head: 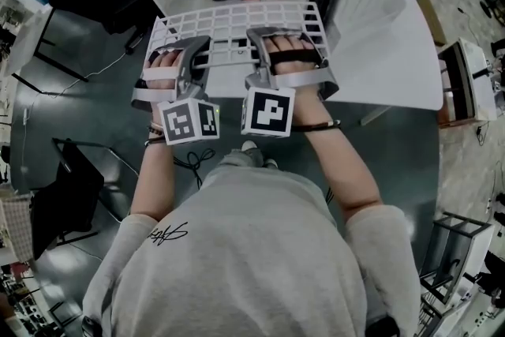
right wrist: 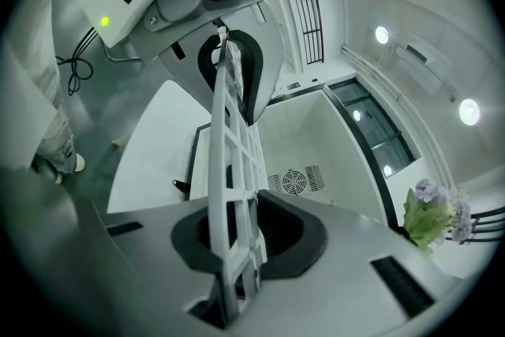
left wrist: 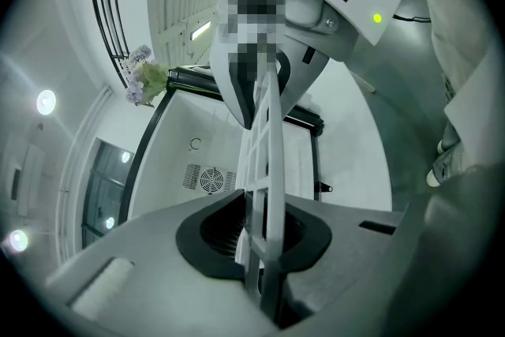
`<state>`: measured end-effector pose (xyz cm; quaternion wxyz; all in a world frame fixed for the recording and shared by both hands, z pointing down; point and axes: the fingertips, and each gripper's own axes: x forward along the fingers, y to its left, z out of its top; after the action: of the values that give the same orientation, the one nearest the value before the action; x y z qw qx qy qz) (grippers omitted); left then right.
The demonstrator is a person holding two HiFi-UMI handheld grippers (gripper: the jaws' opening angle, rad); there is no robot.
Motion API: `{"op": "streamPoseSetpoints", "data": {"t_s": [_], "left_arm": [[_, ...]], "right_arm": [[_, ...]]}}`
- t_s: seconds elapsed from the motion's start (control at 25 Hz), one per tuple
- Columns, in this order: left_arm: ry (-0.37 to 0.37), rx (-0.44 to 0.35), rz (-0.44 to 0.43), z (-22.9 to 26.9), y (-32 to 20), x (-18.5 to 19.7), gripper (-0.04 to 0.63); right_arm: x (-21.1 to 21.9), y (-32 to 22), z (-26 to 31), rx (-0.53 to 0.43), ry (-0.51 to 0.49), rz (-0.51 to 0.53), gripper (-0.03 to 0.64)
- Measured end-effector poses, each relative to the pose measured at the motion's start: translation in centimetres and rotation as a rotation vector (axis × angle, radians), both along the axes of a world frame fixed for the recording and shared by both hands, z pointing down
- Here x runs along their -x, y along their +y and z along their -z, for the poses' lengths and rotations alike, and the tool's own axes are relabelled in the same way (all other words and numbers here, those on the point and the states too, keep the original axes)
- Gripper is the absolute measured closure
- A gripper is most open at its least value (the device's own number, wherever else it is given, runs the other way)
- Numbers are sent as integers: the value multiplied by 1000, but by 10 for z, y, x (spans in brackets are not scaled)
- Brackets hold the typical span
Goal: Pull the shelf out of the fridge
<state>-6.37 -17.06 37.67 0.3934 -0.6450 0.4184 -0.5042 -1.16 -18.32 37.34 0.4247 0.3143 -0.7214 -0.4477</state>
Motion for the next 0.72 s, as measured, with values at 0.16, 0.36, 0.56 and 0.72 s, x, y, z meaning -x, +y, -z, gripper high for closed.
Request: {"op": "streamPoseSetpoints", "data": {"t_s": [0.16,0.36,0.56,0.72], "left_arm": [[3,6,-7,-6,1,-4,554],[7,10,-16,-12,4,-8,554],[4,13,-23,-16,6,-10,554],[4,18,-26,-21,7,-10,554]], "right_arm": [[-4,1,-6,10,1,-5,568],[-7,5,-12,14,2,-16,569],[-11,7,-17,15,1,-24,569],[-11,9,-22,20,4,-26,569]]}}
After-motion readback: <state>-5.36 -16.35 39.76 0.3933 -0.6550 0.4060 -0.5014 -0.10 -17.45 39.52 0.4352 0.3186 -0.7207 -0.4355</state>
